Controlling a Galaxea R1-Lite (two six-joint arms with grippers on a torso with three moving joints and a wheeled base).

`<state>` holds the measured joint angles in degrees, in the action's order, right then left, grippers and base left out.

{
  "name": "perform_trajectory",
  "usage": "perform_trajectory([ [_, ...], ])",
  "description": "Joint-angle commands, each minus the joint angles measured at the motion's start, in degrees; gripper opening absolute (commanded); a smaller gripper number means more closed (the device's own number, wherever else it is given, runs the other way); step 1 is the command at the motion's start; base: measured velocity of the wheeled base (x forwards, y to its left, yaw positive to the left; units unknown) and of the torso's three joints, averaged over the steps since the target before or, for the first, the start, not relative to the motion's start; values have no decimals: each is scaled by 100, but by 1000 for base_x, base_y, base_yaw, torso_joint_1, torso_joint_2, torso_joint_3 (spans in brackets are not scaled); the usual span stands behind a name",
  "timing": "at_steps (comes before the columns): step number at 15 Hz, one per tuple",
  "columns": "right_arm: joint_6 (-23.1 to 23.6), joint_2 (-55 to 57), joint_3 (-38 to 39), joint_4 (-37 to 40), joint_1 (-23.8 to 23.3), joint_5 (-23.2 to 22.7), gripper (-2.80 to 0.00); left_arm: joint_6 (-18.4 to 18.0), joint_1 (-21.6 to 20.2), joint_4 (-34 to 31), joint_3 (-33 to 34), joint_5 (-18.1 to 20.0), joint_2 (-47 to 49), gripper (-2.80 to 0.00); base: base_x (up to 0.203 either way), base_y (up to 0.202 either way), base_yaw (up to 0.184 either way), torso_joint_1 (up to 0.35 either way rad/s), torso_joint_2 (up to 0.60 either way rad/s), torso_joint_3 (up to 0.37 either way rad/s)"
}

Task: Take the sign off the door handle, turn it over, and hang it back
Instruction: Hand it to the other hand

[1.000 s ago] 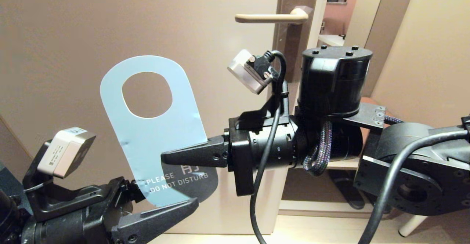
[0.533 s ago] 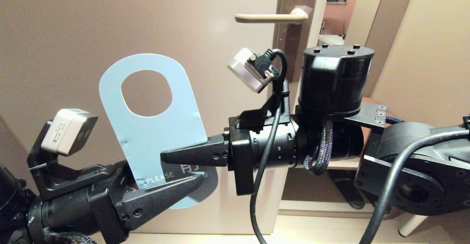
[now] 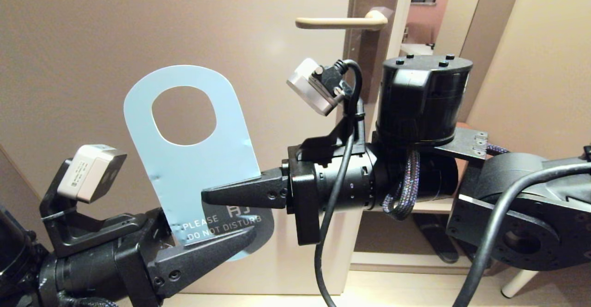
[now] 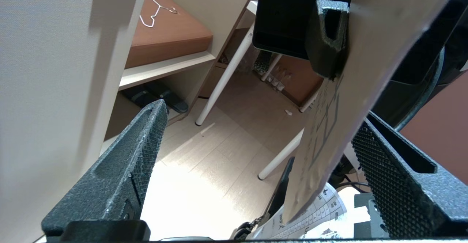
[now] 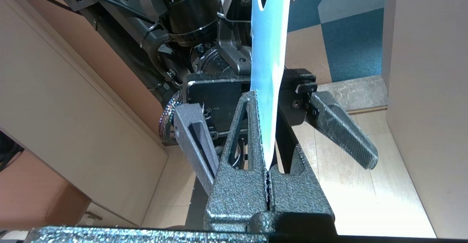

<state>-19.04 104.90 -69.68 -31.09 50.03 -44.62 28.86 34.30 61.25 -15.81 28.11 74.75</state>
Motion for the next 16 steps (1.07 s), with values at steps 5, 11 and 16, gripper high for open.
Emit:
perform_trajectory([
  [5,-12,-5,-70,-29,7,-38,-280,24,15,44,17,19,23,0,0,0,0,0,0,0],
  [11,-12,-5,-81,-20,7,-47,-280,24,15,53,8,19,31,0,0,0,0,0,0,0],
  [16,-12,-13,-50,-20,16,-56,-280,24,15,98,17,19,40,0,0,0,0,0,0,0],
])
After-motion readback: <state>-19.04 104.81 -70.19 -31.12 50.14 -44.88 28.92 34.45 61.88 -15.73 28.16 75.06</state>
